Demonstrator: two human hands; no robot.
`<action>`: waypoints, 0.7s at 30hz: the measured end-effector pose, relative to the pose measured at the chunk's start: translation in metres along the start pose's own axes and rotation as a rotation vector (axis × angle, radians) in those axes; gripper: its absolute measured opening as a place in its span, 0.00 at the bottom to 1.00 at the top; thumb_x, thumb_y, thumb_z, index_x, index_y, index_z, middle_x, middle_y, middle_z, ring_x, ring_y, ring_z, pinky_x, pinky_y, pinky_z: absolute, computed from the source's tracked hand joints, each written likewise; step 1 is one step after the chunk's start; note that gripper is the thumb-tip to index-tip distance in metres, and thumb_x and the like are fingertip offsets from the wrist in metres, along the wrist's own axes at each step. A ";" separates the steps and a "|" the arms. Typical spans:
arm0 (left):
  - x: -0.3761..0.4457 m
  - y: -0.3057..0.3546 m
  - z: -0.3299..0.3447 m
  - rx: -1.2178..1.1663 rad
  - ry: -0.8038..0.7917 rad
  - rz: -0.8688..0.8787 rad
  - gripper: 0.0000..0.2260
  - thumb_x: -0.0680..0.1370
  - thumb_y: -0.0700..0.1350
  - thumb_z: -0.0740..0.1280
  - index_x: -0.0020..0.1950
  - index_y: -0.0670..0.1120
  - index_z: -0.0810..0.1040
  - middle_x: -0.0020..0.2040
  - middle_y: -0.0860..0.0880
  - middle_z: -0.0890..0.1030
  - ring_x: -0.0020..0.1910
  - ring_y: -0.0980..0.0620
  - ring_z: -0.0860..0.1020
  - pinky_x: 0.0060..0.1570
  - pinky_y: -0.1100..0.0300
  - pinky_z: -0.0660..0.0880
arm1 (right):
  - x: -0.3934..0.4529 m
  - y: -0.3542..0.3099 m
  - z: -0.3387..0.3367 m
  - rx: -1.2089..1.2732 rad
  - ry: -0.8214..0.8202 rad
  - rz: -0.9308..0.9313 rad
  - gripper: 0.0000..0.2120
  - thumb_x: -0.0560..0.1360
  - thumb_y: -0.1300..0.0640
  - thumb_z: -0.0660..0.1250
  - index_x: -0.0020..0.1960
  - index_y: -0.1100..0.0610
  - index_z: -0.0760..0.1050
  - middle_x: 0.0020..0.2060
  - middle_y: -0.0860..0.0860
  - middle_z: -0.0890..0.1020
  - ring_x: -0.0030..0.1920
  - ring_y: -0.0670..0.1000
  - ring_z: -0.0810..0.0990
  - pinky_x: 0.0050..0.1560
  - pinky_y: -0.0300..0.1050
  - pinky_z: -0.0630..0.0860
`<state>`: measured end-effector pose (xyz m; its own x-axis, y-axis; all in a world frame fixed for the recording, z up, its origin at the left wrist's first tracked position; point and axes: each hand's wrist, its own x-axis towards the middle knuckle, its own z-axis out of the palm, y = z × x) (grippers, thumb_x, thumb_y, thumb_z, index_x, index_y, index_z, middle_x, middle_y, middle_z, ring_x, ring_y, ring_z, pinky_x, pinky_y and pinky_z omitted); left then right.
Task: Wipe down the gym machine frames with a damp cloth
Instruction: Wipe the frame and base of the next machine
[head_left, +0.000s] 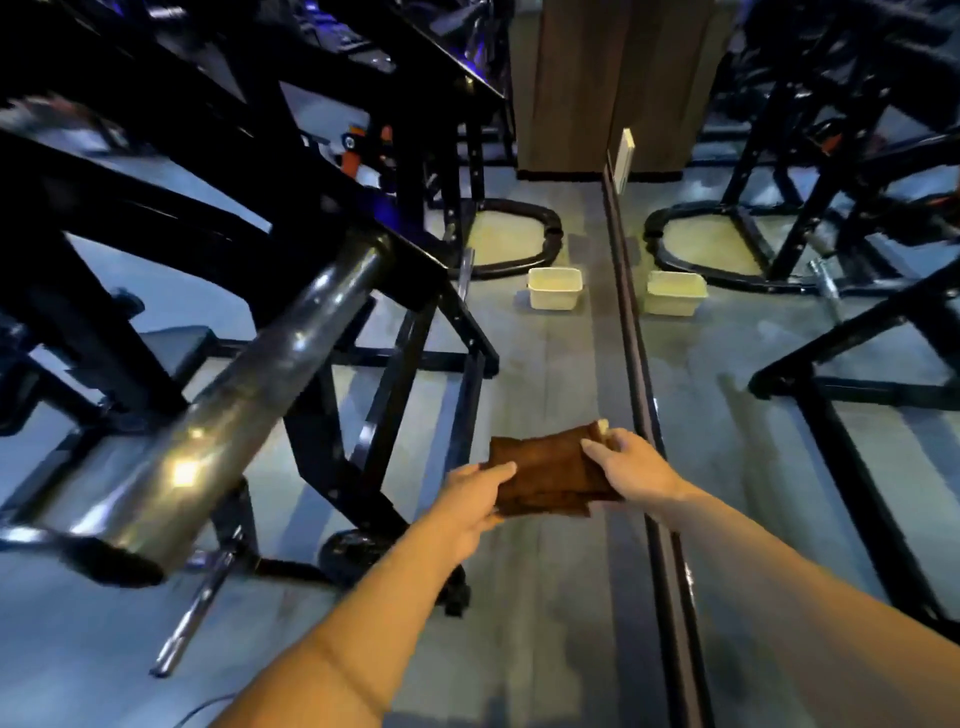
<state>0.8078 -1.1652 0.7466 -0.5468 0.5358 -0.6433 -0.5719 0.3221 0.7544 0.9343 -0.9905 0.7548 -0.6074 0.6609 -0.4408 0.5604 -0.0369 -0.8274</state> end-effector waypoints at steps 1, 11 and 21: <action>0.005 0.002 0.015 0.002 0.006 -0.004 0.08 0.80 0.44 0.72 0.59 0.46 0.79 0.53 0.44 0.85 0.51 0.47 0.84 0.44 0.57 0.82 | 0.008 0.005 -0.010 0.020 0.011 0.031 0.13 0.84 0.49 0.65 0.59 0.58 0.74 0.51 0.57 0.81 0.45 0.54 0.83 0.36 0.52 0.85; 0.110 0.039 0.099 0.038 0.070 -0.028 0.08 0.81 0.44 0.71 0.60 0.46 0.78 0.52 0.45 0.84 0.52 0.47 0.83 0.46 0.56 0.81 | 0.114 0.016 -0.077 0.055 0.038 0.052 0.08 0.84 0.49 0.65 0.54 0.53 0.76 0.52 0.58 0.82 0.46 0.56 0.81 0.35 0.47 0.79; 0.268 0.141 0.133 0.053 0.054 -0.052 0.14 0.82 0.45 0.69 0.68 0.44 0.77 0.56 0.45 0.85 0.52 0.49 0.83 0.44 0.57 0.79 | 0.293 -0.050 -0.120 -0.043 -0.004 0.045 0.12 0.83 0.49 0.66 0.59 0.58 0.77 0.54 0.60 0.83 0.52 0.62 0.85 0.43 0.56 0.85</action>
<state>0.6622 -0.8721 0.6974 -0.5505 0.4748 -0.6867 -0.5681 0.3896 0.7249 0.7959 -0.7046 0.7088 -0.5834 0.6560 -0.4789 0.6107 -0.0344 -0.7911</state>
